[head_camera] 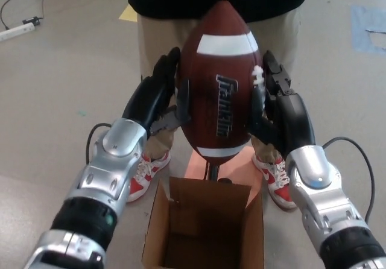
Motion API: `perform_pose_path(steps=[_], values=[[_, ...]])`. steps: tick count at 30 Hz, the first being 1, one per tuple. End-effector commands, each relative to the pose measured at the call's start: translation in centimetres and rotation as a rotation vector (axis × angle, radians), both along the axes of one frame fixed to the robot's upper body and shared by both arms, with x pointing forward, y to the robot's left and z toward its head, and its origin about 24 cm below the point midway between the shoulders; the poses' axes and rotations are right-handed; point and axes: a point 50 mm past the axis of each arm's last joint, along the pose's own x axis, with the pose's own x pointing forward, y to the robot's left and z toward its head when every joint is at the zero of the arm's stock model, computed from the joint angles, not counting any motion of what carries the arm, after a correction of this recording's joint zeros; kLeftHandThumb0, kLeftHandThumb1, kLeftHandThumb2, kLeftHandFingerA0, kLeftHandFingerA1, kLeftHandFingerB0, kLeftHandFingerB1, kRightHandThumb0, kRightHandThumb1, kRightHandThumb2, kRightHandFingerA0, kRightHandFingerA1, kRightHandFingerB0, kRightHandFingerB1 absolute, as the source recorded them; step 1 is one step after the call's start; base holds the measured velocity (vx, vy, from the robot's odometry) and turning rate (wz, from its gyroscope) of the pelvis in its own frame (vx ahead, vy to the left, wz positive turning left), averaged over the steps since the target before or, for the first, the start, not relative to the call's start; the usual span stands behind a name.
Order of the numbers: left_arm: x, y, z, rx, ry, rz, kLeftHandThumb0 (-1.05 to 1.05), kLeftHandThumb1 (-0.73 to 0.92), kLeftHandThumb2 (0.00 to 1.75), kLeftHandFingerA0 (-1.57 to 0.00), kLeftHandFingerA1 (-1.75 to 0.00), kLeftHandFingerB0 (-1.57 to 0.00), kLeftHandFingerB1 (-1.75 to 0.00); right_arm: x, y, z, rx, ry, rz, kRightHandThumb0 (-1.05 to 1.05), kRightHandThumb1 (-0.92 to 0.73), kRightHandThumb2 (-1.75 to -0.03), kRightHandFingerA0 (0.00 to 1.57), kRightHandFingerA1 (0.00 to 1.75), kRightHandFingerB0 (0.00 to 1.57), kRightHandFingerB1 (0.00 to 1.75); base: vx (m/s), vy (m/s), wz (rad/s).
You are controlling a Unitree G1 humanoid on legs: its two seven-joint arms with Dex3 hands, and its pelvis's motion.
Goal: Use both hands to pick up a football from a person and place it into a container beneath
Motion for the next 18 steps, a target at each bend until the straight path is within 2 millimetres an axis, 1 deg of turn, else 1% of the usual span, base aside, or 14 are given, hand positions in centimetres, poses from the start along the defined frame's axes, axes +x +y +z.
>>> perform_pose_path(steps=[1,2,4,5,6,8,9,11,12,13,14,16,17,18], values=[[0.7,-0.5,0.9,-0.068,-0.032,-0.076,-0.71,0.92,0.90,0.00,0.00,0.00,-0.03,0.6,0.3,1.1,0.067,-0.070,0.031,-0.77,-0.92,-0.90,0.00,0.00,0.00,0.10,0.00,0.000,0.00],[0.7,-0.4,0.7,-0.080,-0.019,-0.073,-0.71,0.92,0.89,0.00,0.00,0.00,-0.01,0.7,0.3,1.0,0.076,-0.062,0.028,-0.79,-0.92,-0.93,0.00,0.00,0.00,0.10,0.00,0.000,0.00],[0.8,-0.3,0.5,-0.081,-0.008,-0.065,-0.73,0.92,0.89,0.00,0.00,0.00,-0.02,0.8,0.4,0.9,0.085,-0.054,0.024,-0.84,-0.82,-1.00,0.00,0.00,0.00,0.09,0.00,0.000,0.00],[0.9,-0.2,0.5,-0.084,0.000,-0.059,-0.81,0.92,1.21,0.00,-0.10,0.00,-0.10,0.9,0.5,0.9,0.095,-0.051,0.026,-0.88,-0.86,-1.07,0.00,0.00,0.00,0.06,0.00,0.000,0.00],[0.9,-0.1,0.4,-0.077,0.001,-0.057,-0.81,0.88,1.09,0.00,0.00,0.00,-0.03,0.9,0.5,0.8,0.103,-0.047,0.027,-0.87,-0.85,-1.05,0.00,0.00,0.00,0.07,0.00,0.000,0.00],[0.9,0.1,0.2,-0.041,-0.019,-0.067,-0.81,0.88,1.12,0.00,0.00,0.00,-0.02,0.9,0.4,0.5,0.101,-0.032,0.031,-0.84,-0.81,-0.99,0.00,0.00,0.00,0.08,0.00,0.000,0.00],[0.9,0.4,0.2,-0.024,-0.029,-0.065,-0.84,0.87,1.11,0.00,0.00,0.00,-0.01,0.9,0.2,0.4,0.084,-0.027,0.038,-0.84,-0.91,-1.24,0.00,0.13,0.00,0.13,0.00,0.000,0.00],[1.0,1.3,0.2,-0.025,-0.031,-0.046,-0.86,0.86,1.10,0.00,0.00,0.00,0.00,1.1,-0.3,0.4,0.050,-0.015,0.036,-0.84,-0.89,-1.23,0.00,0.13,0.00,0.13,0.00,0.000,0.00],[1.1,2.5,0.3,-0.061,-0.010,-0.010,-0.98,0.92,1.21,0.00,-0.03,0.00,0.00,1.2,-0.8,0.4,0.081,-0.001,0.010,-0.85,-0.84,-1.19,0.00,0.13,0.00,0.12,0.00,0.000,0.00],[1.2,3.3,0.3,-0.085,0.003,0.014,-0.98,0.92,1.21,0.00,-0.03,0.00,0.00,1.3,-1.1,0.4,0.108,0.007,-0.007,-0.85,-0.84,-1.19,0.00,0.13,0.00,0.12,0.00,0.000,0.00],[1.1,5.5,0.1,-0.101,0.020,0.075,-0.97,0.92,1.21,0.00,-0.04,0.00,-0.01,1.3,-2.4,0.2,0.128,0.017,-0.047,-0.90,-0.91,-1.21,0.00,0.08,0.00,0.06,0.00,0.000,0.00],[1.0,9.8,0.6,-0.066,0.015,0.185,-0.92,0.92,1.22,0.00,-0.07,0.00,-0.05,1.2,-5.3,0.1,0.126,0.013,-0.105,-0.84,-0.88,-1.20,0.00,0.13,0.00,0.11,0.00,0.000,0.00],[0.9,10.2,0.7,-0.063,0.014,0.195,-0.92,0.92,1.22,0.00,-0.07,0.00,-0.05,1.2,-5.6,0.1,0.127,0.012,-0.110,-0.84,-0.88,-1.20,0.00,0.13,0.00,0.11,0.00,0.000,0.00],[0.8,11.3,0.7,-0.084,0.033,0.225,-0.84,0.92,0.78,0.00,0.00,0.00,0.00,1.2,-6.4,0.1,0.133,0.015,-0.127,-0.85,-0.86,-1.20,0.00,0.13,0.00,0.11,0.00,0.000,0.00]])
